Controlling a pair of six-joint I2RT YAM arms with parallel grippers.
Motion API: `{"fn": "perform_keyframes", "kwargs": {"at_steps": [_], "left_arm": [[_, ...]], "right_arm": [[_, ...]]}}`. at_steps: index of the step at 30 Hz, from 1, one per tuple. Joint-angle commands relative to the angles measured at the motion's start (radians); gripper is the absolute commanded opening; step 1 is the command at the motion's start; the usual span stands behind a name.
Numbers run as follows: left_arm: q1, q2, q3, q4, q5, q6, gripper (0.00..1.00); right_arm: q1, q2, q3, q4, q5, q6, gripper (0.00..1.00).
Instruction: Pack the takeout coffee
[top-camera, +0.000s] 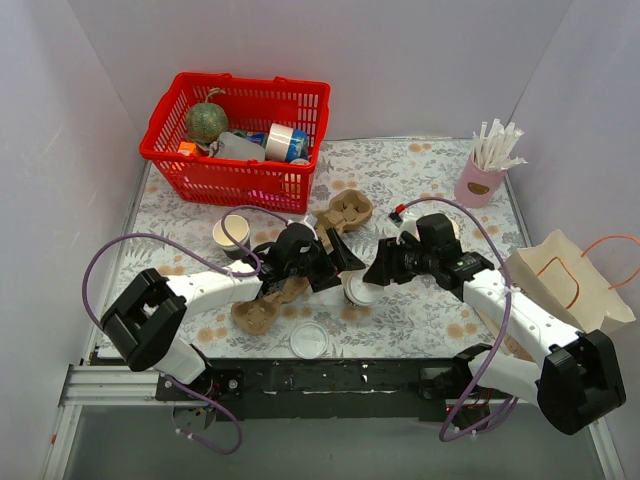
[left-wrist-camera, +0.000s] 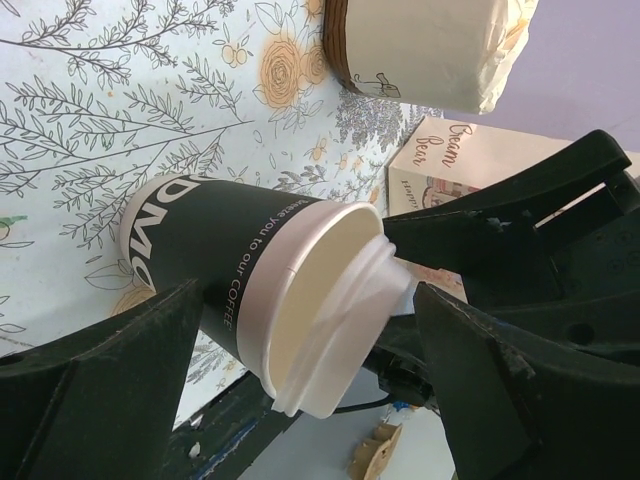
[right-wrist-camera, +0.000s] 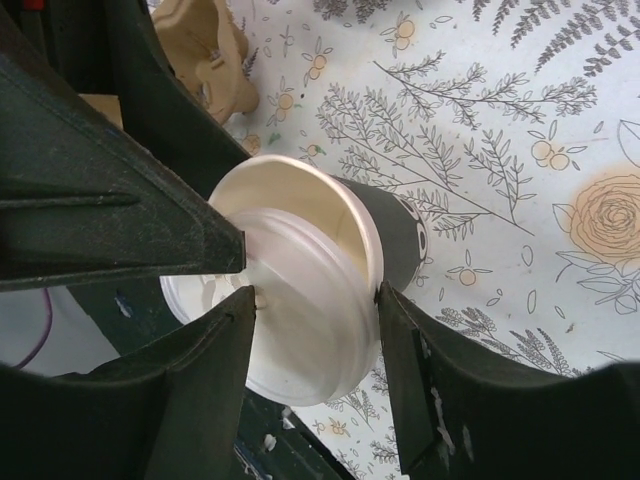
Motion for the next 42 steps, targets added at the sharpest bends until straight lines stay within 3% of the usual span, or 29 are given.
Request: {"fn": "perform_keyframes", "kwargs": {"at_steps": [1,3,12,21,37,42], "left_arm": [[-0.001,-0.058,-0.016,0.006,0.000,0.013,0.87],[-0.001,-0.064,-0.021,0.022,0.008,0.019,0.87],[-0.001,-0.067,-0.045,0.092,0.075,0.051,0.87],[-0.001,-0.056,-0.044,0.086,0.075,0.072,0.77],[-0.001,-0.079,-0.001,-0.075,-0.098,0.115,0.60],[-0.001,-0.104,-0.001,-0.072,-0.141,0.083,0.60]], "right_arm": [[0.040,-0.014,0.056,0.002,0.145,0.020,0.58],[0.048,-0.023,0.054,0.010,0.200,0.035,0.54],[0.071,-0.037,0.051,0.051,0.250,0.086,0.52],[0.103,-0.017,0.048,0.067,0.368,0.132,0.54],[0.103,-0.046,0.014,0.119,0.343,0.161,0.60],[0.103,-0.028,0.025,0.099,0.334,0.126,0.62]]}}
